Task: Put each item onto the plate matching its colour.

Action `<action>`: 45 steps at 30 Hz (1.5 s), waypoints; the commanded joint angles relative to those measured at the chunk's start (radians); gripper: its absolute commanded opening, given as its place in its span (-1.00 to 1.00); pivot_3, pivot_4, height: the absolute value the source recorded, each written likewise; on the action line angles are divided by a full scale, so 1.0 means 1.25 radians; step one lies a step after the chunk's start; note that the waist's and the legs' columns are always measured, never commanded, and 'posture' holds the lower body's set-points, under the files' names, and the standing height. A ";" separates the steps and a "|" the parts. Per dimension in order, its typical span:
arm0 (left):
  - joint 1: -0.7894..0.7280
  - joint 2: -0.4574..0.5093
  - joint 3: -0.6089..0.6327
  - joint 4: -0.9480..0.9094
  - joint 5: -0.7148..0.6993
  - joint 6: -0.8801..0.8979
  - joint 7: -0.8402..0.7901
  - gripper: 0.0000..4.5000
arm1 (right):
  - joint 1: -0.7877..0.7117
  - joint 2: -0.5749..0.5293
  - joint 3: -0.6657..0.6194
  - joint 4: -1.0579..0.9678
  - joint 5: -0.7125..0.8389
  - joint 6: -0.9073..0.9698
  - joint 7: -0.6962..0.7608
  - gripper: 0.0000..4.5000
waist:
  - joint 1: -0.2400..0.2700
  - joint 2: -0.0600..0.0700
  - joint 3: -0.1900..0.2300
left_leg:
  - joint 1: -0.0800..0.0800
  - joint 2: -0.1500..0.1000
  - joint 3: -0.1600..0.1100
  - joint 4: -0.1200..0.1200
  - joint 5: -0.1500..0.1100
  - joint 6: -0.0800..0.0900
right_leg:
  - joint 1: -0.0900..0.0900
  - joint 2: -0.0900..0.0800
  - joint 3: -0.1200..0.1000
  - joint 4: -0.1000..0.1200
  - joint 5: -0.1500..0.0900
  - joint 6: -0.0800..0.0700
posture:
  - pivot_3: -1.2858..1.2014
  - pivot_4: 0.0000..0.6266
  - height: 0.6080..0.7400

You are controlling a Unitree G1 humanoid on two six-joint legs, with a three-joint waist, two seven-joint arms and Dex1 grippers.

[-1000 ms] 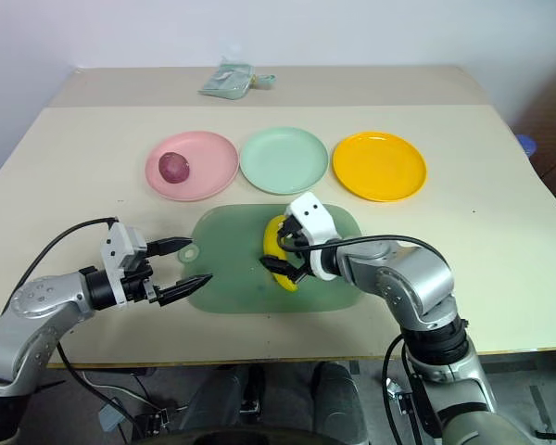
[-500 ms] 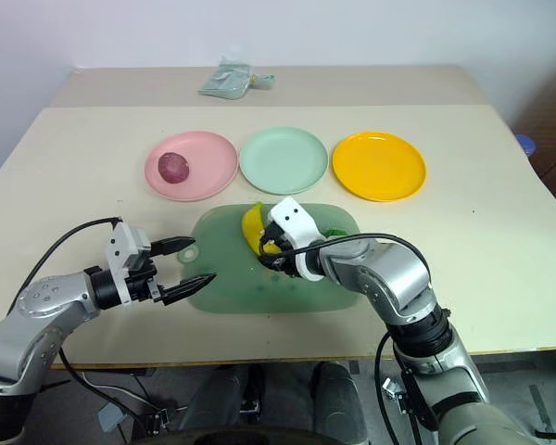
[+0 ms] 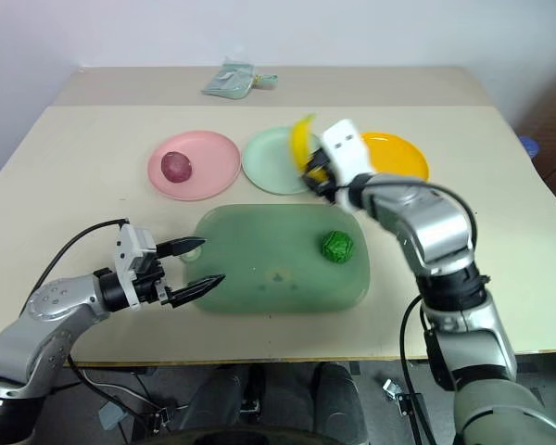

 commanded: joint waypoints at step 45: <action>-0.062 -0.010 -0.032 -0.021 -0.022 0.016 0.013 1.00 | 0.215 -0.099 0.016 -0.149 -0.018 -0.331 0.402 -0.25 | -0.002 0.001 0.001 | 0.001 0.001 0.000 0.001 0.000 0.000 | 0.001 0.000 0.000 -0.001 0.000 0.000 | 0.03 -0.52 1.00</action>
